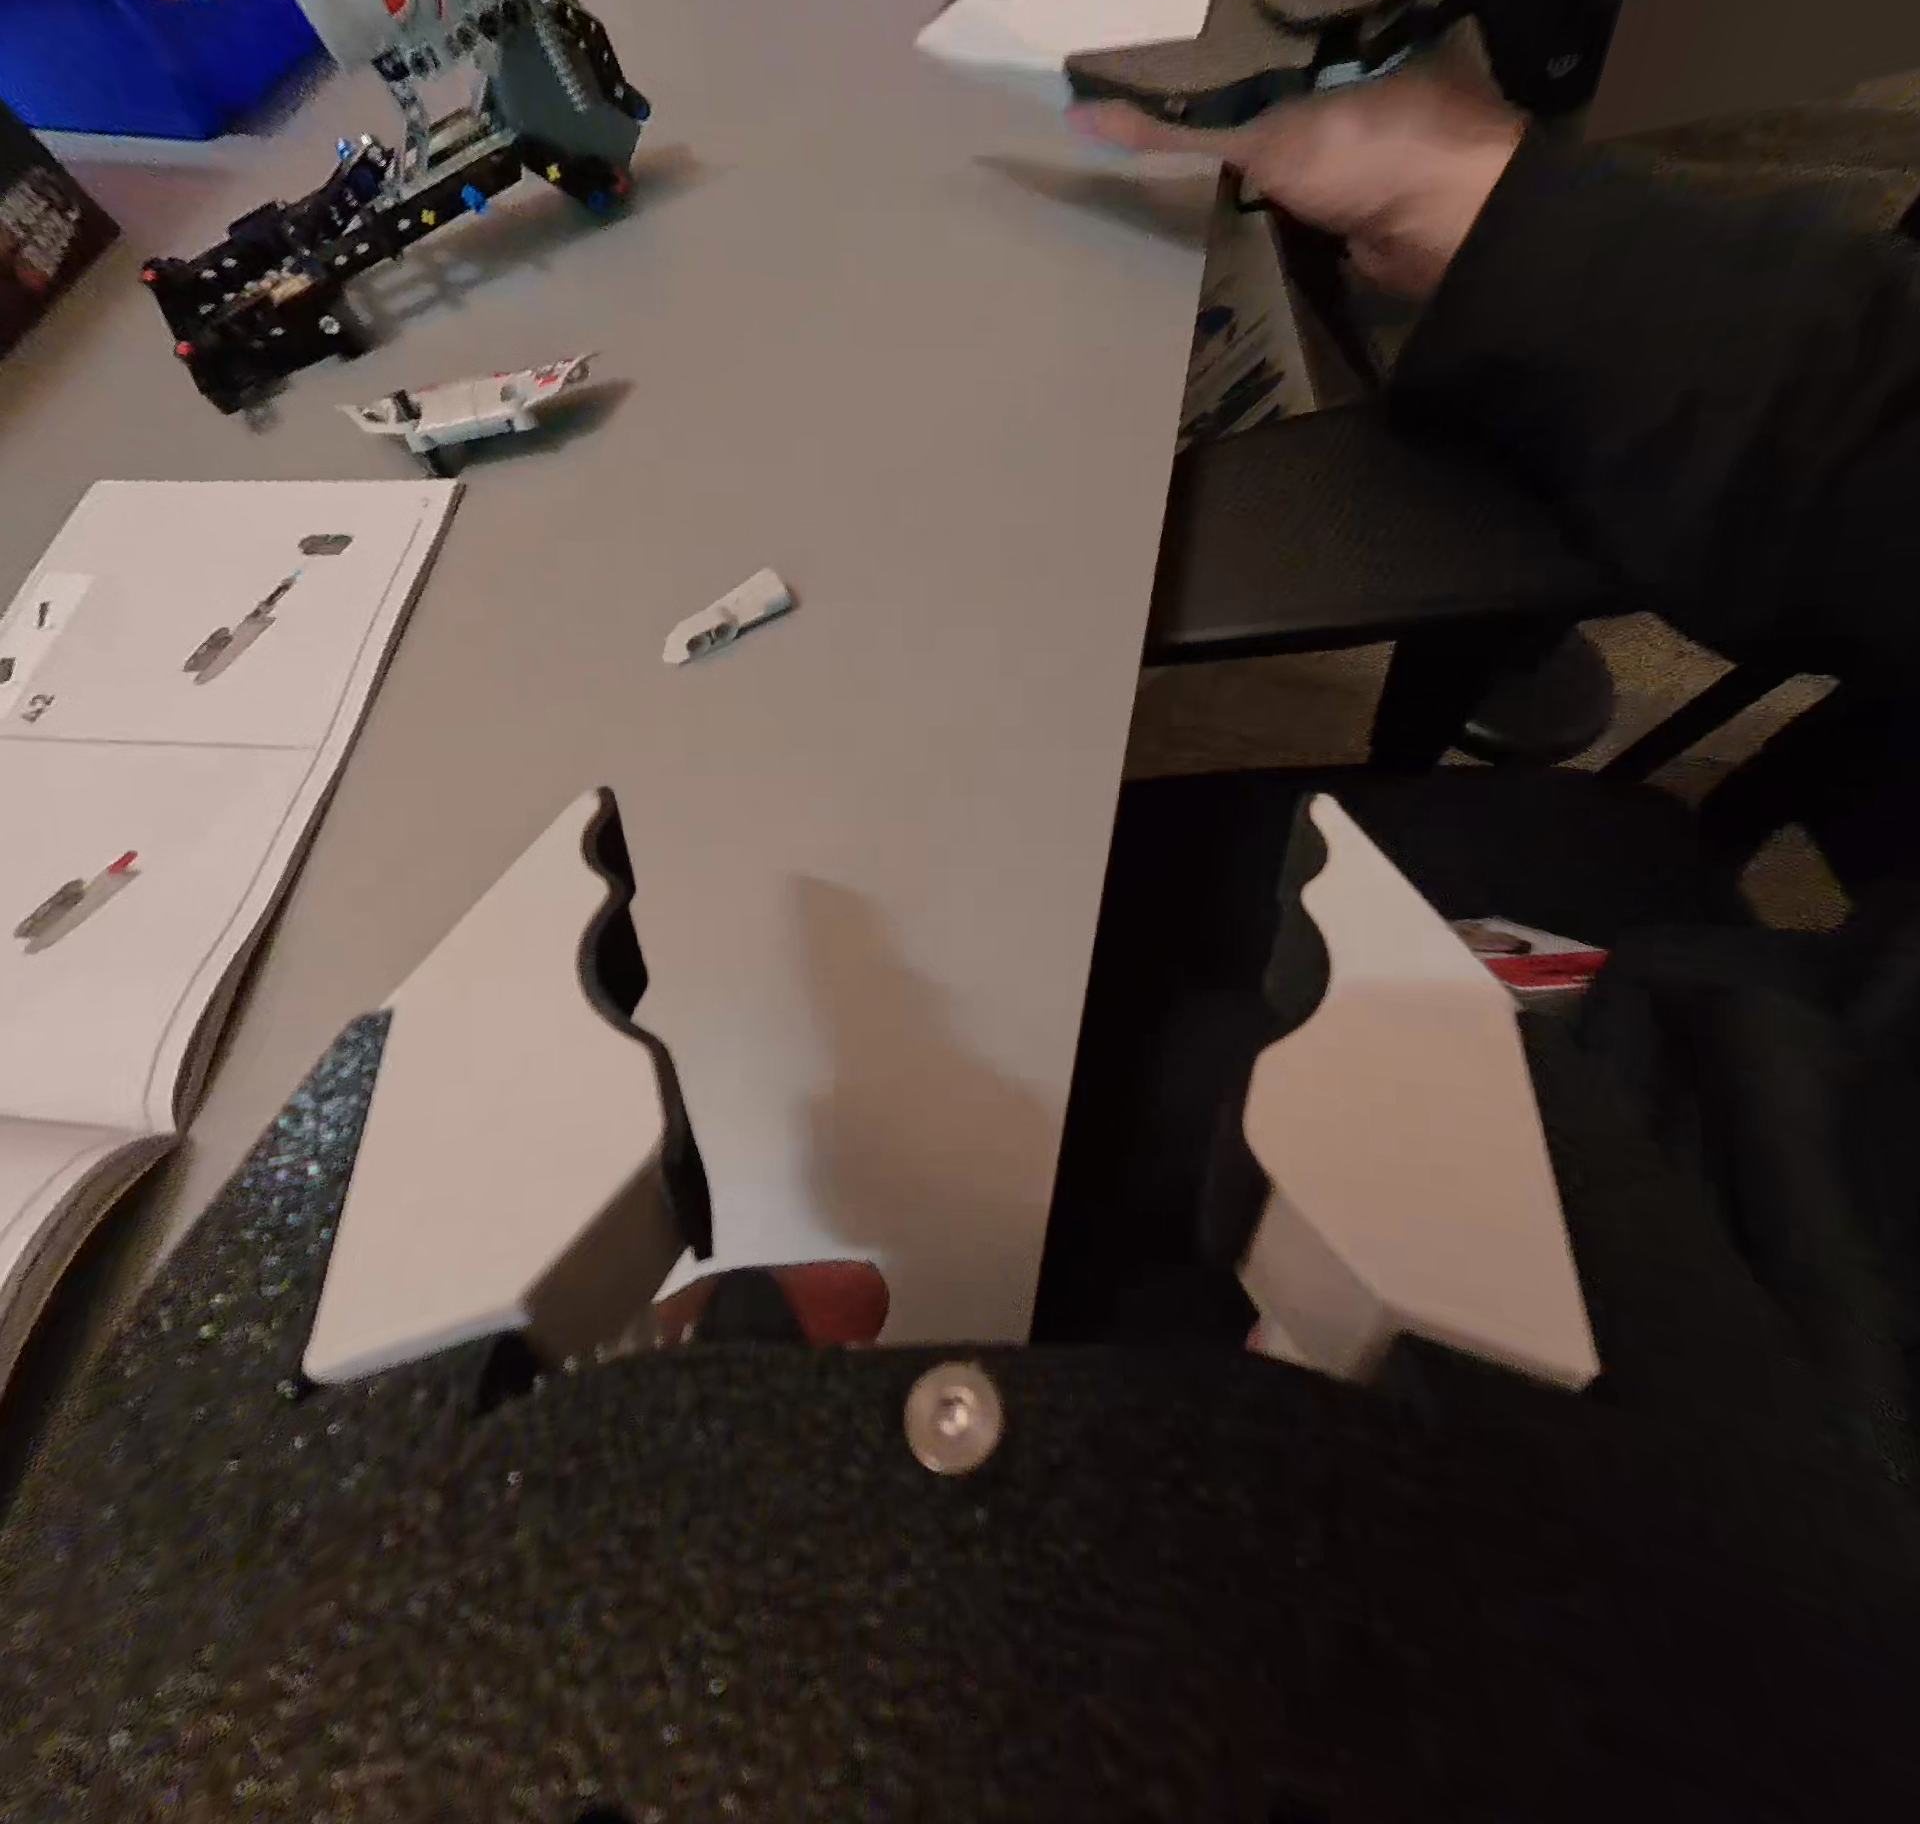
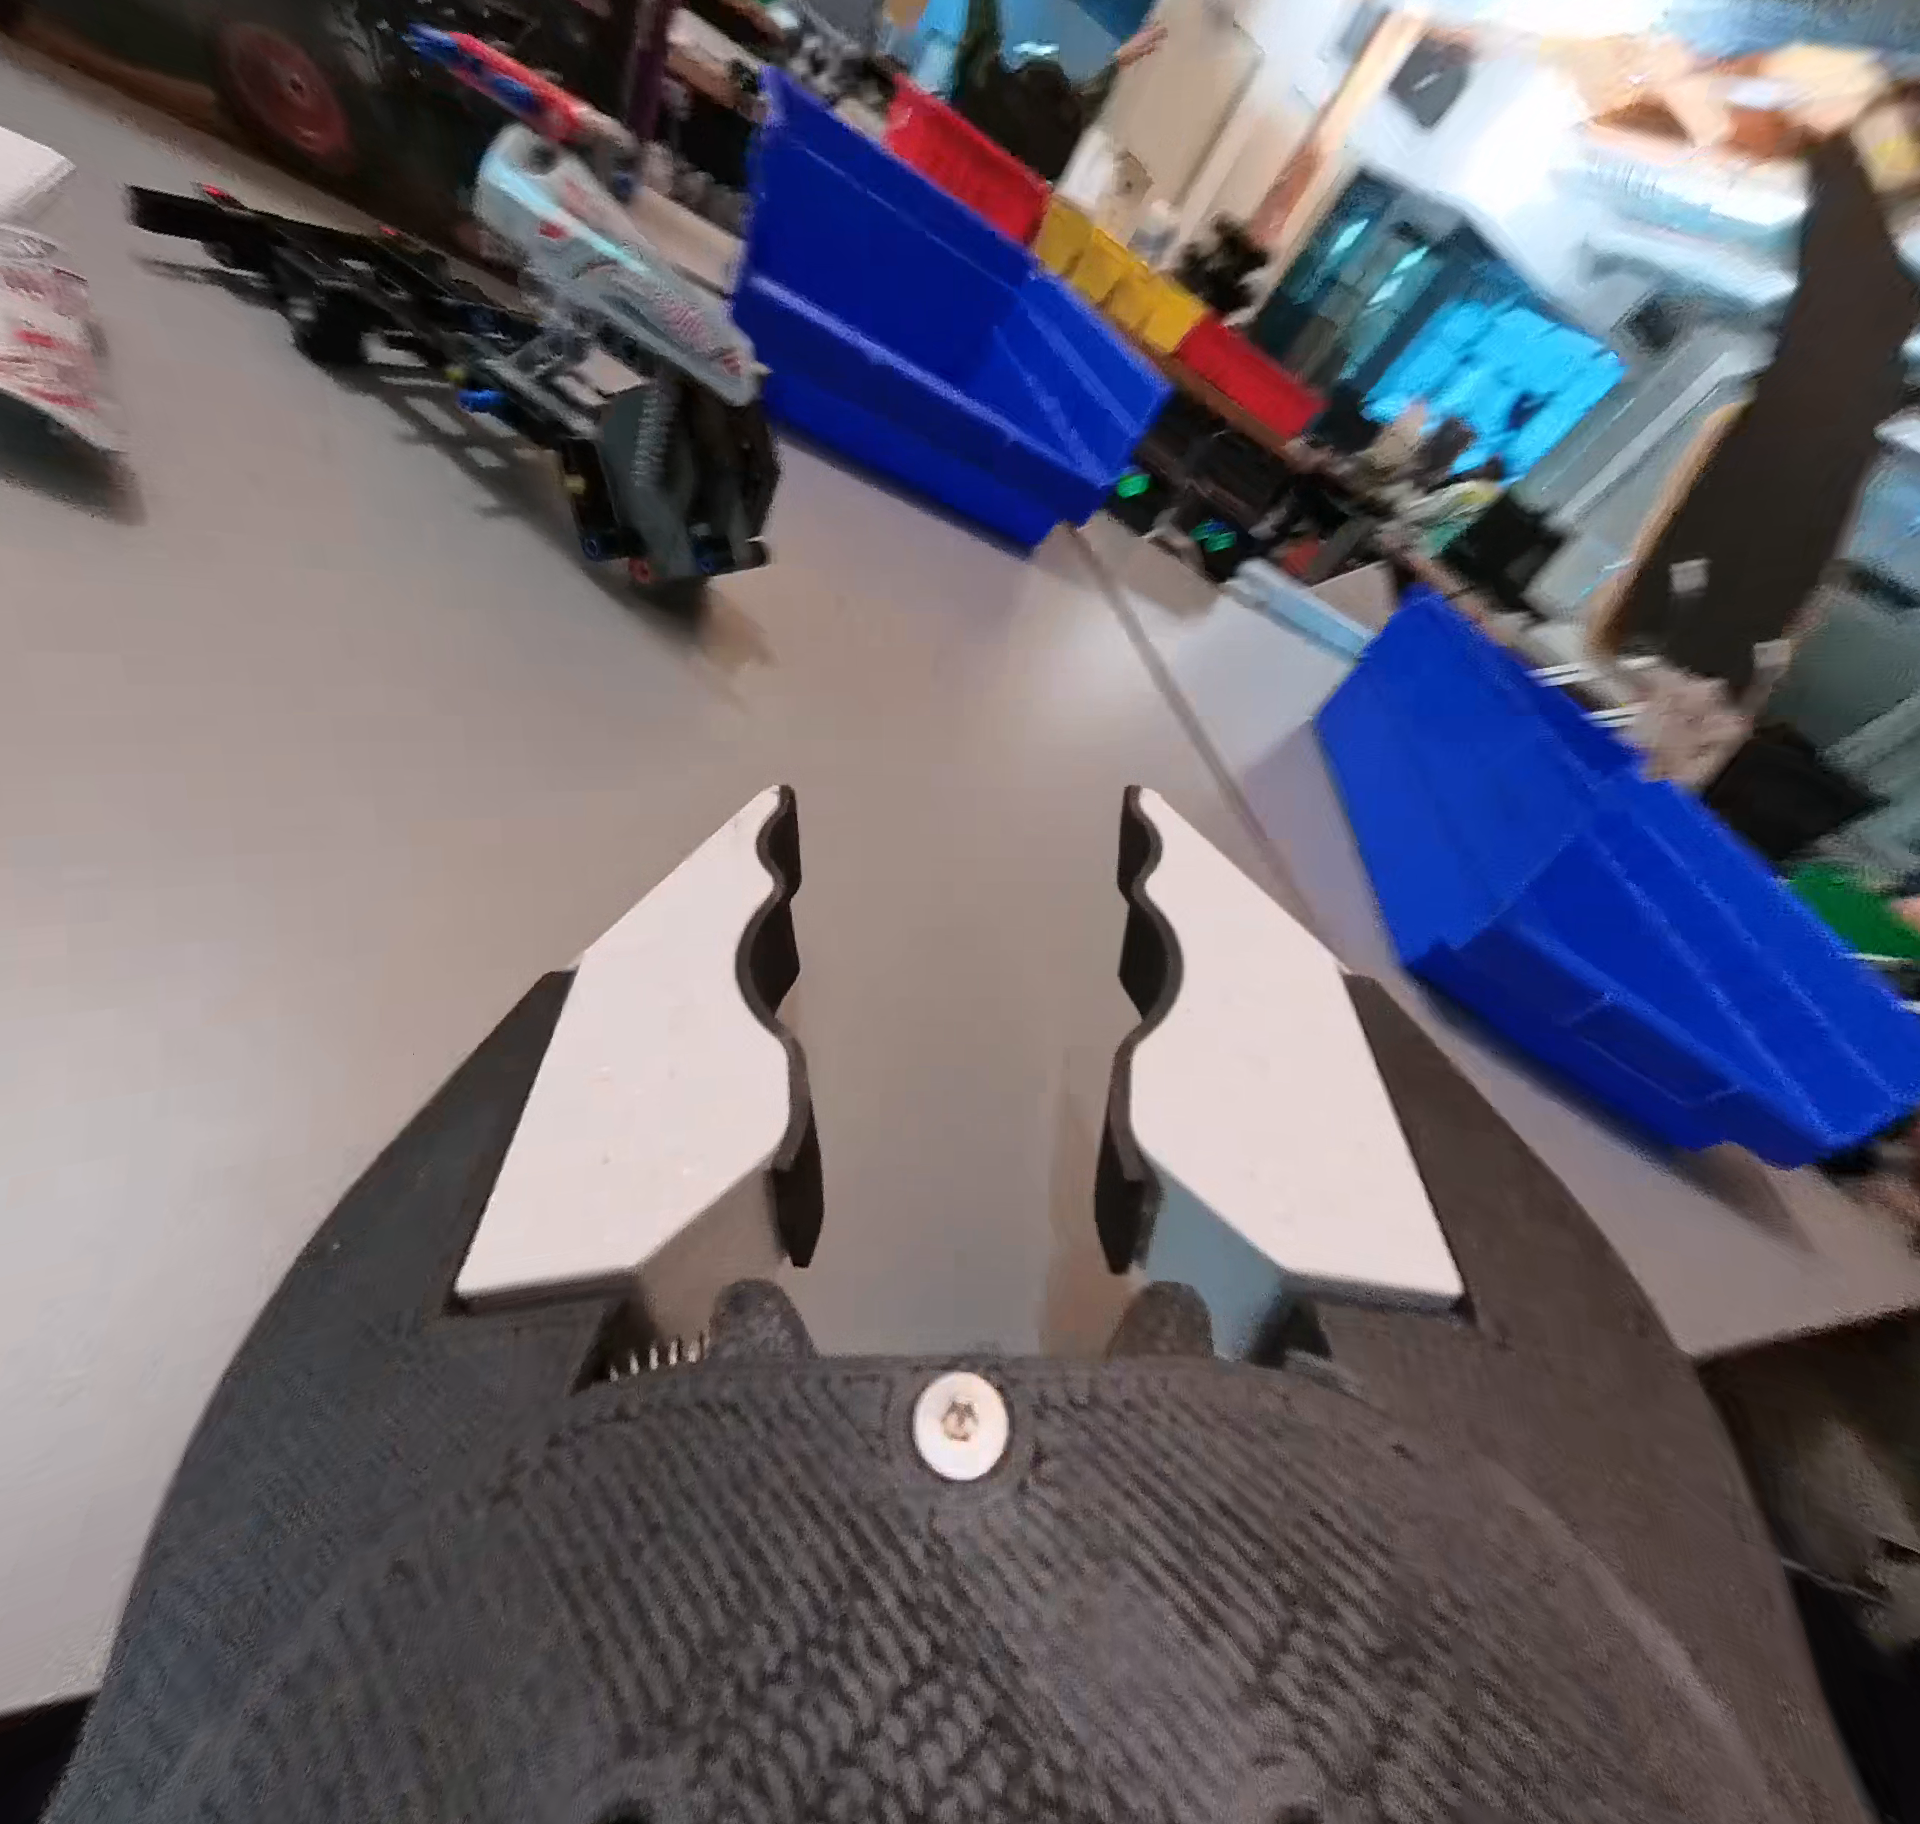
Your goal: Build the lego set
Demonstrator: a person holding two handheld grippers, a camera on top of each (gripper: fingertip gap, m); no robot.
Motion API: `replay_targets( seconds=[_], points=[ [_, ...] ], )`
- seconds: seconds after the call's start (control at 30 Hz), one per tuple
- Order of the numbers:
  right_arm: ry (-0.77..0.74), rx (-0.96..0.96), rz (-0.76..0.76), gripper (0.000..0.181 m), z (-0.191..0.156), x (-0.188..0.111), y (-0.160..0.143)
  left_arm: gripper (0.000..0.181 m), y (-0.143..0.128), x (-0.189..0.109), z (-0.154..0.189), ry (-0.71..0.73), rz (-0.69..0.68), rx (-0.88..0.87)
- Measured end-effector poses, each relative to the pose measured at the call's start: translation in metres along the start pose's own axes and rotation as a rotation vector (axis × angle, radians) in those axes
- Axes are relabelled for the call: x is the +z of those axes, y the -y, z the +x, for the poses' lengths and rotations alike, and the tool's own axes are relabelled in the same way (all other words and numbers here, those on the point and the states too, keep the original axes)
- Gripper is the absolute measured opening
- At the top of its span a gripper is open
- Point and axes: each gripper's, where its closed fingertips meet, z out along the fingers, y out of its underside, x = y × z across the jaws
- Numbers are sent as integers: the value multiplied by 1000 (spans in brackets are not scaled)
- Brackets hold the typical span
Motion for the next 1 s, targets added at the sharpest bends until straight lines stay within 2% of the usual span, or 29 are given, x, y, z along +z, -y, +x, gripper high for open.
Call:
replay_targets(
  seconds=[0.1,0.27,0.47,0.57,0.63,0.73,0.83,0.9,1.0],
  points=[
    [-92,-4,35,61,18,-15,7,121,-2,-4,7,-18,38,-45],
    [-144,17,34,71,28,-42,3,115,1,-23,11,71,163,-109],
    [-83,-20,54,80,22,-85,-10,114,-5,-75,15,193,324,-228],
    [-82,-12,89,79,27,-109,-13,111,-15,-101,33,210,381,-291],
    [-70,-5,99,79,26,-122,-15,111,-16,-107,59,154,419,-315],
    [-82,-28,116,76,28,-134,-10,115,-11,-97,112,-33,432,-290],
    [-96,26,127,72,29,-127,-3,116,-9,-81,159,-224,389,-240],
    [-68,2,81,75,16,-115,-8,119,-15,-70,170,-283,309,-217],
    [-51,-11,63,76,4,-98,-9,117,-17,-59,149,-245,246,-164]
  ],
)
